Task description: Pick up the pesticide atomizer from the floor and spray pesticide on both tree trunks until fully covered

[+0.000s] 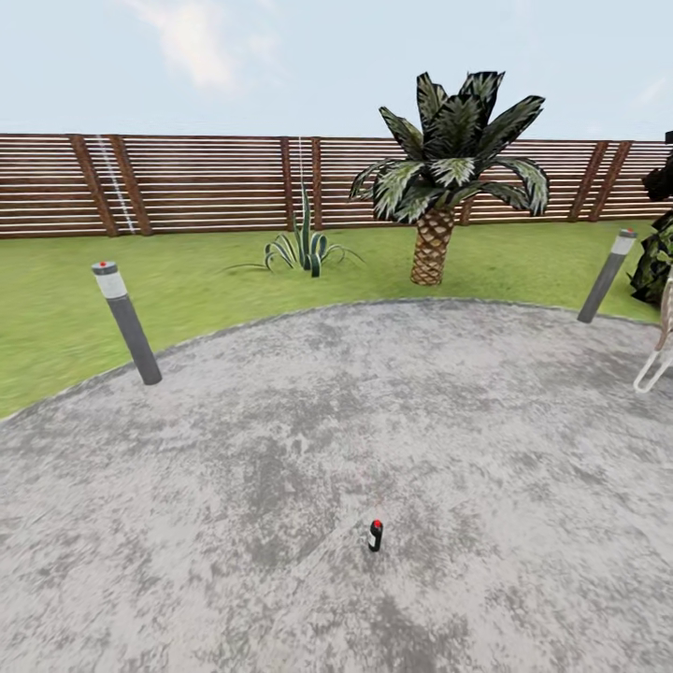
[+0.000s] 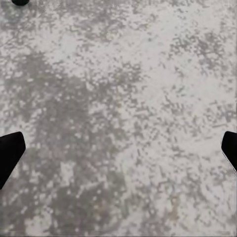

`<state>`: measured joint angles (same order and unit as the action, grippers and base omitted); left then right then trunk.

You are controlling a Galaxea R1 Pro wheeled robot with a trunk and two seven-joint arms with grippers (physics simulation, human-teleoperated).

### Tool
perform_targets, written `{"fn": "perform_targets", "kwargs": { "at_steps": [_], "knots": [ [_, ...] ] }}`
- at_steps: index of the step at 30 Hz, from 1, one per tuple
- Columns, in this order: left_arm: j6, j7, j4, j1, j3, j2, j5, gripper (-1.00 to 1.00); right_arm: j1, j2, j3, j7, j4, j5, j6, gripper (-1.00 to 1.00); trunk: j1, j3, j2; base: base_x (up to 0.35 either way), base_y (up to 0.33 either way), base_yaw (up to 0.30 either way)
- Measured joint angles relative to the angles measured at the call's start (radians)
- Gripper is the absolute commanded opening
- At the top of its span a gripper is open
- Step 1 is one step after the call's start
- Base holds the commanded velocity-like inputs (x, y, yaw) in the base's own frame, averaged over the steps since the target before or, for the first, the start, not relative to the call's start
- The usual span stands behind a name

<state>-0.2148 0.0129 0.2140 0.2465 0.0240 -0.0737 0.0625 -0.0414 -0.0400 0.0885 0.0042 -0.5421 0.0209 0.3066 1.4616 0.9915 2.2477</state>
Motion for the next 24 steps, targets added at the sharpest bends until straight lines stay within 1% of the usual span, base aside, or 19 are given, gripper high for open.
{"fn": "perform_targets", "kwargs": {
  "at_steps": [3, 19, 24],
  "knots": [
    [0.0, 0.0, 0.0, 0.0, 0.0, 0.0, 0.0, 1.0, 0.0, 0.0, 0.0, 0.0, 0.0, 0.0, 0.0, 1.0, 0.0, 0.0, 0.0, 0.339, 0.0, 0.0],
    [0.0, 0.0, 0.0, 0.0, 0.0, 0.0, 0.0, 1.0, -0.001, 0.0, 0.0, -0.001, 0.002, 0.0, 0.0, 1.0, 0.0, 0.0, 0.0, 0.339, 0.0, 0.271],
    [0.0, 0.0, 0.0, 0.0, 0.0, 0.0, 0.0, 1.0, -0.001, 0.0, 0.0, -0.001, 0.003, 0.0, 0.0, 1.0, 0.0, 0.0, 0.0, 0.338, 0.087, 0.278]
  ]
}}
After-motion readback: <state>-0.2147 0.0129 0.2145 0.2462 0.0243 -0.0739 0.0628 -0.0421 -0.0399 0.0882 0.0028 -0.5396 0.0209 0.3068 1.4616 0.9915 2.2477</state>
